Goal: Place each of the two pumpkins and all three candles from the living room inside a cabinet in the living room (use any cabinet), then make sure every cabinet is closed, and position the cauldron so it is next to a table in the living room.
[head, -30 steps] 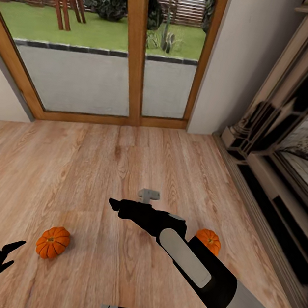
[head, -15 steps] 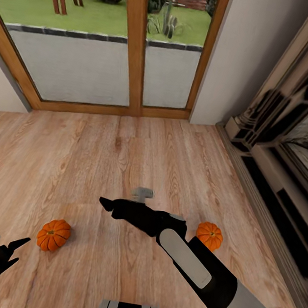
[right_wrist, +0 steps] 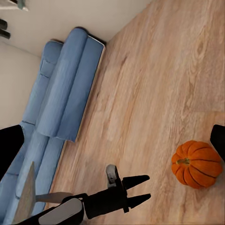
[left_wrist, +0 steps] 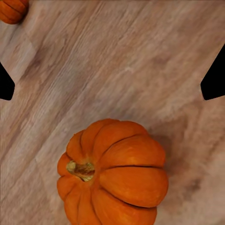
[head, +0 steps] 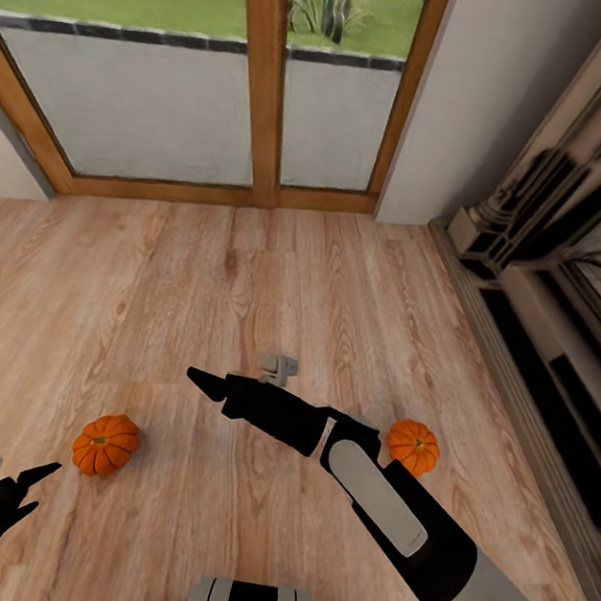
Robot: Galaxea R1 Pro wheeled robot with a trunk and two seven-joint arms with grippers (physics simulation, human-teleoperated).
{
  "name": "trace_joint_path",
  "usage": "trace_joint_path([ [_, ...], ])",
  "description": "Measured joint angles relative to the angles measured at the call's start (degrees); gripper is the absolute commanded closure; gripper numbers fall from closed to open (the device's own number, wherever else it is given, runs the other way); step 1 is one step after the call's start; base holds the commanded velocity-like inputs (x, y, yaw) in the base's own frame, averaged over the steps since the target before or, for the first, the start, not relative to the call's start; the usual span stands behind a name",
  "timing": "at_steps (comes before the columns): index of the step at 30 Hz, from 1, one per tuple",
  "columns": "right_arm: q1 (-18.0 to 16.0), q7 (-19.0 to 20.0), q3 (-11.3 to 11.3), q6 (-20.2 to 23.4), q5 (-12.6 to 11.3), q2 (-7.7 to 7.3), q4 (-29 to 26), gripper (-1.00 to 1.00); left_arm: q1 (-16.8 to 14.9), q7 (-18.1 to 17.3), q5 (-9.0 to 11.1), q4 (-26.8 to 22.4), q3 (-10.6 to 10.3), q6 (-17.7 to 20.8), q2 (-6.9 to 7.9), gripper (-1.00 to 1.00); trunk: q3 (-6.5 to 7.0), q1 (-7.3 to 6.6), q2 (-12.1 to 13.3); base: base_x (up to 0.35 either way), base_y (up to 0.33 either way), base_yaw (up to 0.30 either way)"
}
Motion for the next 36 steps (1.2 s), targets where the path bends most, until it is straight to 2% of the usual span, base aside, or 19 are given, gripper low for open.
trace_joint_path([
  [8, 0.13, 0.31, 0.10, -0.15, -0.74, -0.29, 0.05, -1.00, -0.02, -0.01, 0.17, -0.03, 0.04, 0.08, 0.65, -1.00, -1.77, 0.21, -0.11, 0.000, 0.000, 0.000],
  [20, 0.13, 0.34, 0.12, -0.11, -0.74, -0.29, 0.15, -1.00, -1.22, -0.73, 0.45, -0.63, 0.11, 0.34, 0.68, -1.00, -4.43, 0.52, -0.27, 0.000, 0.000, 0.000],
  [36, 0.13, -0.02, 0.12, -0.07, -0.57, -0.29, 0.65, -1.00, -1.32, -1.39, 0.52, -0.64, 0.28, 0.44, 0.94, -1.00, -7.98, 0.93, -0.48, 0.000, 0.000, 0.000],
])
